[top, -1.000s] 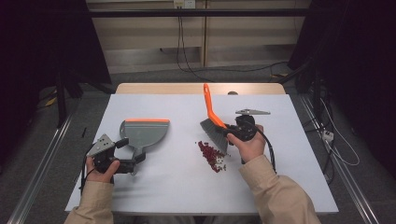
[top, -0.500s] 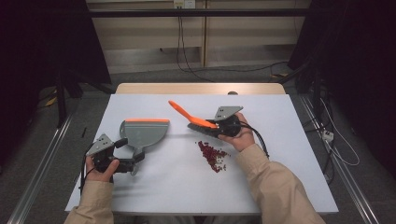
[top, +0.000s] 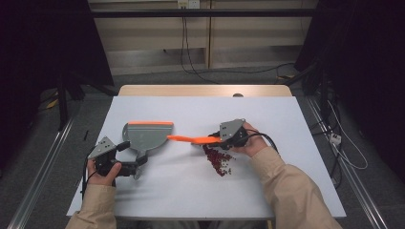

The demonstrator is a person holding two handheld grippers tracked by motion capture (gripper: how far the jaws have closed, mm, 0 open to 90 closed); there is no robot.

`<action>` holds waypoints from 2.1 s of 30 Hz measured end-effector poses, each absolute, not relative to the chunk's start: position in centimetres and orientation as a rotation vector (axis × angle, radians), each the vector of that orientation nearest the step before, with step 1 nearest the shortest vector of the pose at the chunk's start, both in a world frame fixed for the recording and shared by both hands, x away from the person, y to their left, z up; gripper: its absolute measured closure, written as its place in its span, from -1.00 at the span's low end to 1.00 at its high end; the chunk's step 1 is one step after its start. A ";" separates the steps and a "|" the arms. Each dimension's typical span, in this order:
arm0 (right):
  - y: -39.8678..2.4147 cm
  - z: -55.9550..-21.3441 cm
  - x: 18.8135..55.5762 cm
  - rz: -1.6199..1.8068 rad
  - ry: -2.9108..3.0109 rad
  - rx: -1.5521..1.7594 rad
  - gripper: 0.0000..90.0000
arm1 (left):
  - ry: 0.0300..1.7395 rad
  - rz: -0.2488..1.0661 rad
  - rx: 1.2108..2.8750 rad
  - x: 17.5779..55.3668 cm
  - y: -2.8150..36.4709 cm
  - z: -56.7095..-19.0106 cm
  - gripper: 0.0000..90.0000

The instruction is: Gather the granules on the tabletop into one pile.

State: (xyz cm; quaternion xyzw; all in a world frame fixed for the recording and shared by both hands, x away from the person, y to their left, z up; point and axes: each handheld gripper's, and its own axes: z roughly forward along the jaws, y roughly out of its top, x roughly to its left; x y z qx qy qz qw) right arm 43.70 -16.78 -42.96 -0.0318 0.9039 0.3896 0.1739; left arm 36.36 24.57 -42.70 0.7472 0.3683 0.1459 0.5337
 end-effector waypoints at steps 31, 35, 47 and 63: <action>-20.3 -41.9 40.6 1.256 2.513 0.139 0.58 | 0.875 0.350 1.781 36.3 24.4 -42.7 -0.91; -20.2 -42.7 41.2 1.180 2.523 0.175 0.58 | 0.876 0.348 1.783 36.3 24.4 -42.7 -0.91; -19.5 -42.2 40.2 1.172 2.574 0.077 0.58 | 0.871 0.347 1.785 36.4 24.4 -42.7 -0.91; -21.0 -41.4 38.4 1.281 2.307 0.822 0.58 | 0.867 0.345 1.781 36.2 24.2 -42.7 -0.91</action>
